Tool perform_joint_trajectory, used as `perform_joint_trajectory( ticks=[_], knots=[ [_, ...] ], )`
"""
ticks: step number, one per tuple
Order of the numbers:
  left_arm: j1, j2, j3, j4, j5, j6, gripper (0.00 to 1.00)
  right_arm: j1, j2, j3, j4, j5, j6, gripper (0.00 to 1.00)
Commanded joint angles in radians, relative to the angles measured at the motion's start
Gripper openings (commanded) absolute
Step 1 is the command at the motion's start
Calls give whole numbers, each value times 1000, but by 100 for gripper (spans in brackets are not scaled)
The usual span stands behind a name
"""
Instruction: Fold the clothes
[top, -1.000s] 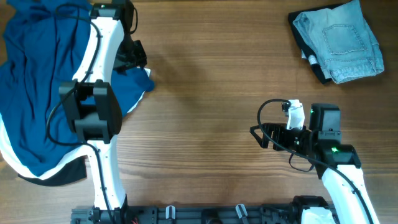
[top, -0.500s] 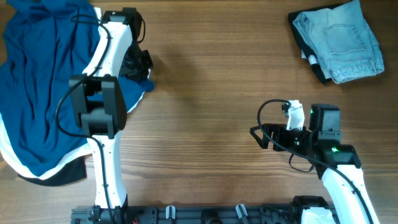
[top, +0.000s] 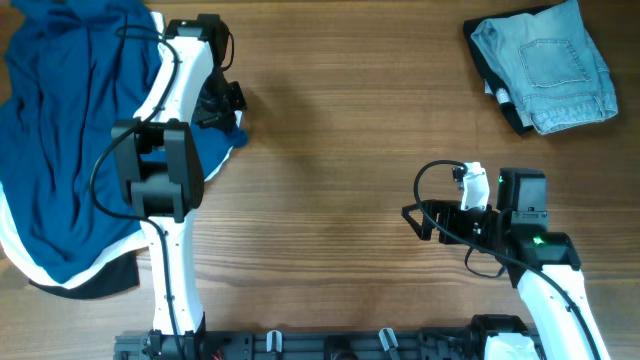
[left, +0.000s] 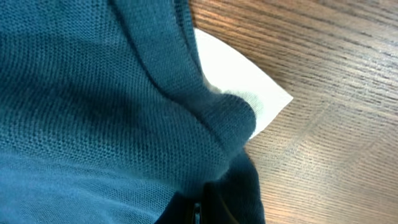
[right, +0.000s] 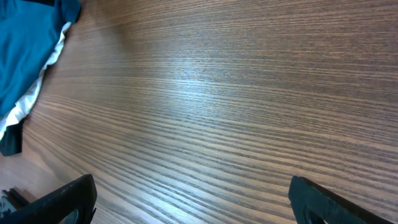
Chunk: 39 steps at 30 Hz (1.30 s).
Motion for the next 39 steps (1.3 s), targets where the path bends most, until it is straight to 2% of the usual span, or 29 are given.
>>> perform_joint_trajectory(
  ticks=[1,12,17,25,31,35,39],
  knots=[
    [-2,23,-9,3,8,2,4,4,2,25,-3,-24,-19,100],
    [-28,-24,-8,63,4,-37,4,4,2,25,-1,-24,-18,100],
    [-65,-113,-8,80,-86,-59,4,4,2,25,0,-24,-19,100],
    [-75,-280,-8,94,-113,-63,4,4,2,25,6,-24,-18,100],
    [-75,-429,-8,104,-270,-81,4,4,2,25,10,-24,-18,100],
    [-73,-464,-8,90,-271,-81,4,4,2,25,11,-24,-18,100],
    [-73,-419,-9,57,-223,-81,4,4,2,25,10,-24,-18,100]
  ],
)
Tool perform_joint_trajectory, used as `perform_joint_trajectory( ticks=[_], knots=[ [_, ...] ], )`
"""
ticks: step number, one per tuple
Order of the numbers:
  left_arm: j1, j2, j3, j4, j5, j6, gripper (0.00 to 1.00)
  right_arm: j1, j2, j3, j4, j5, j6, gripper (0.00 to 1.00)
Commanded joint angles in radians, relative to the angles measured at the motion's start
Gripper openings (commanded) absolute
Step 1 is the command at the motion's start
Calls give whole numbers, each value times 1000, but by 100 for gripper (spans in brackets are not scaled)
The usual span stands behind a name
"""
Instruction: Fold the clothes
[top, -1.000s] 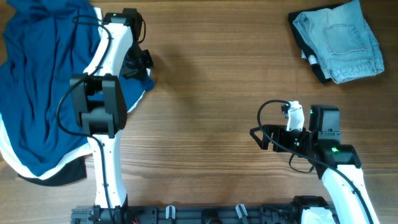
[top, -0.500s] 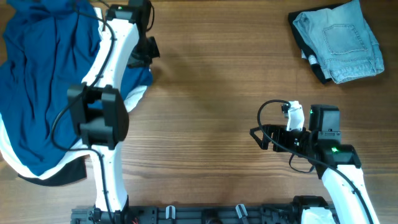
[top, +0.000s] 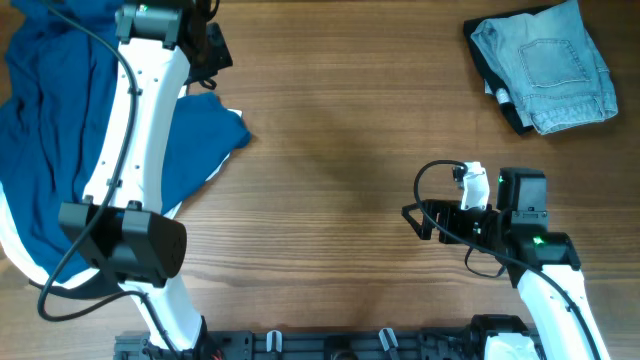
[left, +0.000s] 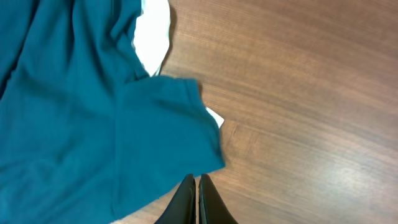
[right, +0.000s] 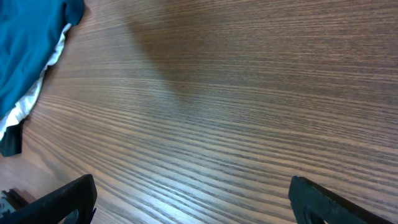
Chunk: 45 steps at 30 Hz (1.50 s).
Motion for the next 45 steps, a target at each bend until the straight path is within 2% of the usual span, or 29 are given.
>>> perform_joint_trajectory(
  ticks=[1,2,4,5,6,10,13,16,18,20,21,23,29,35,45],
  knots=[
    [1,56,-3,-19,29,-17,10,4,2,25,5,-24,-18,100],
    [1,76,-3,-23,35,-17,17,4,2,25,5,-24,-17,100],
    [1,122,-3,-31,55,-16,47,4,2,25,2,-24,-18,100],
    [1,151,-3,-38,72,-16,58,4,2,25,1,-24,-18,100],
    [2,193,-3,-42,89,-12,63,4,2,25,1,-24,-18,100],
    [2,351,-3,-57,163,-12,70,4,2,25,0,-24,-18,100],
    [1,441,-3,-68,232,10,64,4,2,25,-2,-24,-18,100],
    [1,471,-3,-76,238,10,64,4,2,25,-7,-24,-18,100],
    [5,471,-3,-77,238,10,59,4,2,25,-7,-24,-18,100],
    [11,475,-3,-80,238,10,41,4,2,25,-8,-24,-18,100],
    [19,477,-3,-80,238,10,26,4,2,25,-11,-24,-18,100],
    [29,477,-3,-80,238,10,4,4,2,25,-17,-24,-18,100],
    [39,477,-3,-75,233,10,4,4,2,25,-21,-24,-18,100],
    [-8,432,-3,-35,195,0,4,4,2,25,-19,-23,-18,100],
    [-72,182,-2,26,124,-34,4,4,2,25,-8,-19,-19,100]
  ],
)
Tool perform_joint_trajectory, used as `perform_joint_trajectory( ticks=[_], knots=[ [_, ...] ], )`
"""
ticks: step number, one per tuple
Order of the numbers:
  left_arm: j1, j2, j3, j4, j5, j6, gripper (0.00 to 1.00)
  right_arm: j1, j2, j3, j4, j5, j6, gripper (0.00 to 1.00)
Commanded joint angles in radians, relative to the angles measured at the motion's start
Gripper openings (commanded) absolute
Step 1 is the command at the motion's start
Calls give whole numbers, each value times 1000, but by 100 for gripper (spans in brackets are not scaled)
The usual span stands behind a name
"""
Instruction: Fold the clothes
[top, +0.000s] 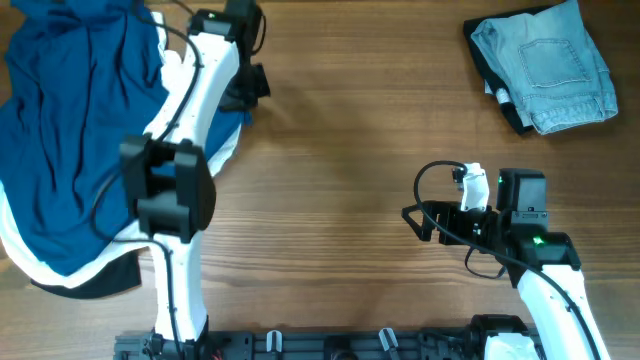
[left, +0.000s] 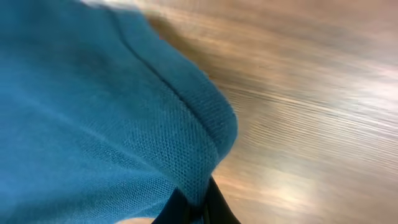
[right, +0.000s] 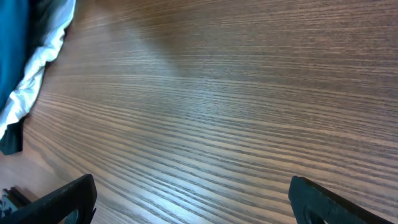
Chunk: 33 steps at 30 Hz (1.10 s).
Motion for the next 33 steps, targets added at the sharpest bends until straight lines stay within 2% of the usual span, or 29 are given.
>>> perform_joint_trajectory(
  ticks=[1,7,15,21,33],
  knots=[
    [-11,-129,7,19,-32,-35,4,4,2,25,6,-18,-19,100],
    [-11,-252,7,26,-105,-36,4,4,2,25,9,-16,-18,100],
    [-11,-414,7,85,-322,-39,4,4,2,25,18,-16,-18,100],
    [-26,-475,7,115,-312,-31,4,4,2,25,21,-16,-18,100],
    [-268,-468,7,243,-365,49,4,4,2,25,20,-16,-18,100]
  ],
)
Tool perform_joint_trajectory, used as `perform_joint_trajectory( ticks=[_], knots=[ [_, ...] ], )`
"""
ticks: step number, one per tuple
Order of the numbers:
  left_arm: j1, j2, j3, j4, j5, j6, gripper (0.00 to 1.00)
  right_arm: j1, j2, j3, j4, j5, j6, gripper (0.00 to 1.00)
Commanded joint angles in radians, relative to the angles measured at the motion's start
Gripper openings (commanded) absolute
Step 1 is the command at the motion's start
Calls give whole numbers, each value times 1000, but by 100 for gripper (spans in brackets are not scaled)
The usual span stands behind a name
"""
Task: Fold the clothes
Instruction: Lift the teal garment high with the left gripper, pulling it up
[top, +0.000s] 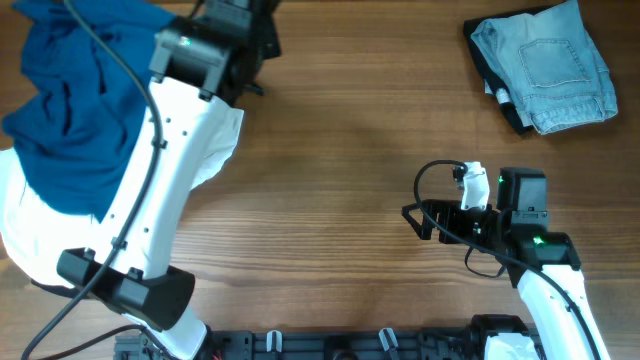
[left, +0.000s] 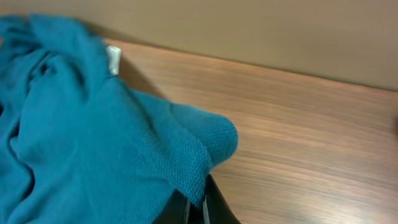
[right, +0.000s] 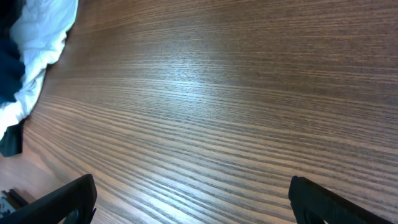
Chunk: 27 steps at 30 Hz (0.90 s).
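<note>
A blue shirt lies bunched at the table's far left, over a white garment. My left gripper is raised near the table's back edge. In the left wrist view it is shut on a hemmed edge of the blue shirt, which hangs from the jaws. My right gripper rests low at the front right. It is open, nothing between its fingers.
Folded light-blue jeans sit on a dark garment at the back right corner. Bare wooden table stretches between the two arms. White cloth shows at the right wrist view's top left.
My left gripper has risen and moved back with the blue shirt's edge in it. The shirt is pulled up into a bunch, baring more of the white garment. The right arm has not moved.
My left gripper was down at the blue shirt's right edge. Then it was shut and empty, high over the shirt lying flat. Then it was shut on the hemmed edge near the table, and now holds that edge lifted. The right gripper stayed open throughout.
</note>
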Motion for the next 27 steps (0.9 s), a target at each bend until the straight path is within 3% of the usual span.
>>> perform_joint_trajectory(
  ticks=[1,13,22,27],
  knots=[
    [-66,-8,7,58,-16,32,4,4,2,25,6,-17,-18,100],
    [-225,81,7,272,-90,127,4,4,2,25,6,-16,-18,100],
    [-294,291,7,372,89,142,4,4,2,25,-4,-16,2,100],
    [-373,327,9,491,-35,208,4,4,2,25,-23,-16,6,100]
  ],
)
